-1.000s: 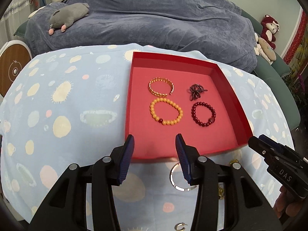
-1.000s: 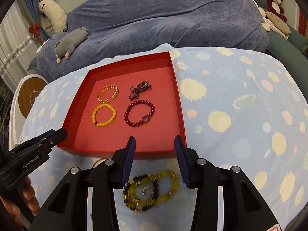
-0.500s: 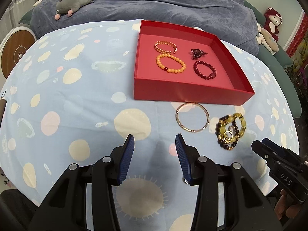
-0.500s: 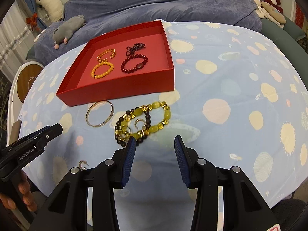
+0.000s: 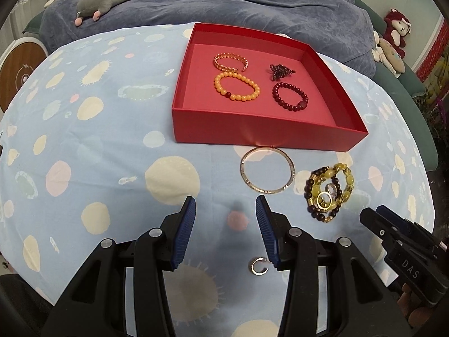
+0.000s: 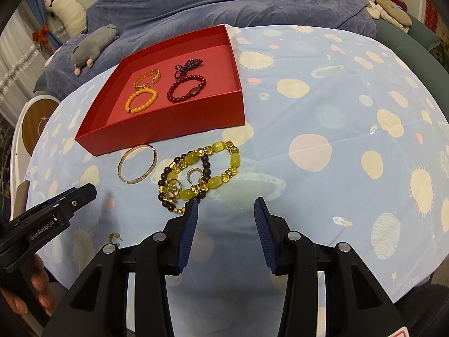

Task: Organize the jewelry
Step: 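Withdraw both tools and move the left tool toward the rose-gold bangle, then close the left tool on the rose-gold bangle and lift it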

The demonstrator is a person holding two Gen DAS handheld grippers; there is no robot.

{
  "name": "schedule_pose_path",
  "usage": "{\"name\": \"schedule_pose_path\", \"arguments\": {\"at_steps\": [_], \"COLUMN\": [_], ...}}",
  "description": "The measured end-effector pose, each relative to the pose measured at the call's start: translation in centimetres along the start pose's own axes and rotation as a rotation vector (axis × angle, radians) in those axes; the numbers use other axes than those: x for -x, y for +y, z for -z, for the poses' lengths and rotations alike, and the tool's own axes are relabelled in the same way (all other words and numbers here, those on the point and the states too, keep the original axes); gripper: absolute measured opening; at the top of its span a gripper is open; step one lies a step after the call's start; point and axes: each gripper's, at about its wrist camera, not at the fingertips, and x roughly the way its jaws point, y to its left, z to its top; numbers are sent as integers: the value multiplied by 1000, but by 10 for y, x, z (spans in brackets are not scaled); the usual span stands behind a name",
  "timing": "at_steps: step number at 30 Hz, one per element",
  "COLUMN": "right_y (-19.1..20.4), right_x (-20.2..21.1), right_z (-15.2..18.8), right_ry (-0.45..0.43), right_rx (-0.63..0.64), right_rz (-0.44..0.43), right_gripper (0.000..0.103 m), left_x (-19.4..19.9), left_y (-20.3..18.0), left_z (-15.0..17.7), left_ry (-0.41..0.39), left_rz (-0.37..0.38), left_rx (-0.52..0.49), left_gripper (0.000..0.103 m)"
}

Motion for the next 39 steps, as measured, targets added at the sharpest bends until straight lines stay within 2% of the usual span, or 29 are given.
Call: {"name": "schedule_pose_path", "arguments": {"at_steps": [4,6,12,17,22,25,30,32,37,38,39], "right_y": [-1,-3,-8,-13,-12,-12,-9,-8,-7,-6,-6], "right_x": [-5,-8,-16,-21,-24,-27,-31,-31,-31,-30,-29], "right_z": [-6,-9,-16,-20,-23,-23,-21,-21,-23,-24,-24], "right_ry": [-1,1,7,11,13,16,28,28,21,18,15], "right_rx": [-1,-6,-20,-35,-39,-40,-42,-42,-46,-44,-43], "right_rz": [-1,0,3,5,4,2,-5,-6,-10,-10,-11], "right_gripper": [41,41,41,41,41,41,41,41,40,40,40], "left_x": [-11,-15,-35,-49,-56,-56,-51,-49,-43,-42,-41], "left_y": [-7,-12,-29,-39,-46,-47,-34,-27,-20,-20,-21], "left_z": [-13,-16,-23,-28,-28,-26,-24,-23,-20,-21,-22], "left_ry": [4,2,26,45,42,31,28,34,39,37,33], "left_rz": [12,19,30,41,10,-10,-8,3,27,37,41], "left_rx": [8,6,-23,-28,-72,-103,-95,-75,-43,-31,-24], "left_gripper": [45,54,62,65,65,51,18,13,14,18,30]}}
